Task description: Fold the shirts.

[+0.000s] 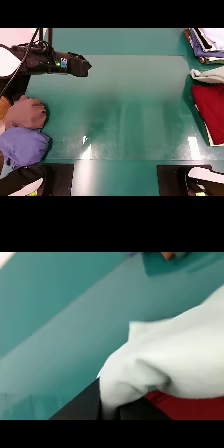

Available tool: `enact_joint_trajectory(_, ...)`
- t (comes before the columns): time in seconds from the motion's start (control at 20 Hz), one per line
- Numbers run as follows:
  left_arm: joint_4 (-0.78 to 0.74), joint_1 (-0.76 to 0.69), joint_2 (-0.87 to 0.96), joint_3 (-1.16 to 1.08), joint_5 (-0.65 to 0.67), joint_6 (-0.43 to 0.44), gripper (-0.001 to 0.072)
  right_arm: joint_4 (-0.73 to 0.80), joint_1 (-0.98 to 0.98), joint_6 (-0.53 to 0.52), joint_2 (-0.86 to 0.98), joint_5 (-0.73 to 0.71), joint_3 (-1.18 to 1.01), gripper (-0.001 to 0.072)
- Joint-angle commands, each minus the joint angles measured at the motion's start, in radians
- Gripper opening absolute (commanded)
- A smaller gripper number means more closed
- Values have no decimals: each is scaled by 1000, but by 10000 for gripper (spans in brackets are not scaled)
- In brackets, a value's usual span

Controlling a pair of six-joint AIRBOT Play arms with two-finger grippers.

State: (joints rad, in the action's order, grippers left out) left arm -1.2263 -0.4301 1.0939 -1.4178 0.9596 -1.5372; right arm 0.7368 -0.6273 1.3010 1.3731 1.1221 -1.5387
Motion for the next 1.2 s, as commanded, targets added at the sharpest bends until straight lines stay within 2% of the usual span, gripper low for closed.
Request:
enact_joint_trajectory(0.0,0,0,0,0,-2,0,24,-37,-48,-5,-80,-4,-1,20)
enact_joint_trajectory(0.35,-1,0,0,0,-2,1,24,-9,-137,-26,-209,130,1,20)
enact_joint_trajectory(0.6,-1,0,0,0,-1,12,25,235,-143,37,-261,219,50,20)
enact_joint_trajectory(0.7,-1,0,0,0,-1,21,24,330,-144,39,-299,246,138,20)
enact_joint_trajectory(1.0,-1,0,0,0,0,27,25,736,-145,178,-401,311,419,24)
enact_joint_trajectory(1.05,-1,0,0,0,0,27,24,792,-145,195,-410,322,452,80)
enact_joint_trajectory(1.15,-1,0,0,0,0,27,25,869,-145,200,-413,335,494,563)
